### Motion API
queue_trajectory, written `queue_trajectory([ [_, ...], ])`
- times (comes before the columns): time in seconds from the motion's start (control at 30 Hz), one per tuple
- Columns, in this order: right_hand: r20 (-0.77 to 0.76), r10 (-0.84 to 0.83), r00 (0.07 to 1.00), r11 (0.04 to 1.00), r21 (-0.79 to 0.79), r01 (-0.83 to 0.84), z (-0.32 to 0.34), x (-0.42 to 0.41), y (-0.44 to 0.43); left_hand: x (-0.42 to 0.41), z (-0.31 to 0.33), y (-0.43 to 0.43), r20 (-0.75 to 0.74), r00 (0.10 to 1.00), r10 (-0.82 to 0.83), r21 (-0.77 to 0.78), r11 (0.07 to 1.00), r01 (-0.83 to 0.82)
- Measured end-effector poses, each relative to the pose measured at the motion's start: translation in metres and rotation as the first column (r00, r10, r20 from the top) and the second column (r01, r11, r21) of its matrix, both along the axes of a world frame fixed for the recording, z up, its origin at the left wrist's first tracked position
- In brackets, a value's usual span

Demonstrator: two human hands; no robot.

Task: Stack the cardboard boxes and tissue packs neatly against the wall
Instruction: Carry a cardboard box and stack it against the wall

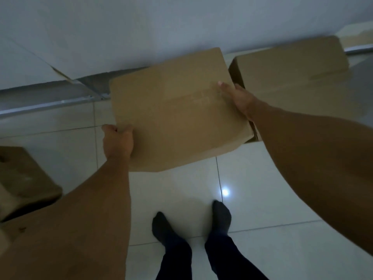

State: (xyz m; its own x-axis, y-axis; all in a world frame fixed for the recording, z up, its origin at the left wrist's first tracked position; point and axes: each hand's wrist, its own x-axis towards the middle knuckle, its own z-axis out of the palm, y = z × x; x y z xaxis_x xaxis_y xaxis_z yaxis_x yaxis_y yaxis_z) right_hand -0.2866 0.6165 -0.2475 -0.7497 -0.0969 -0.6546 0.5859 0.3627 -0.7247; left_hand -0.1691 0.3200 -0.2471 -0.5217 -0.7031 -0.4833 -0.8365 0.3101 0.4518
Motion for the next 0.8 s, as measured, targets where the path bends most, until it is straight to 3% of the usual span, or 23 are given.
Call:
queue_trajectory([
  [0.13, -0.117, -0.038, 0.992, 0.968, 0.241, 0.065, -0.014, -0.006, 0.002, -0.022, -0.019, 0.005, 0.149, 0.98, -0.135, -0.015, 0.99, 0.138],
  [0.33, -0.169, 0.171, 0.971, 0.86, 0.507, -0.063, -0.019, 0.003, -0.008, -0.032, -0.024, 0.015, 0.198, 0.967, -0.16, 0.02, 0.987, 0.16],
  [0.57, -0.122, 0.275, 0.954, 0.792, 0.592, -0.153, -0.022, 0.032, -0.024, -0.016, -0.02, 0.005, 0.125, 0.988, -0.093, 0.115, 0.99, 0.079],
  [0.8, -0.105, 0.378, 0.92, 0.787, 0.559, -0.259, -0.006, 0.048, -0.074, 0.024, -0.003, -0.053, 0.122, 0.992, -0.038, 0.088, 0.996, 0.028],
])
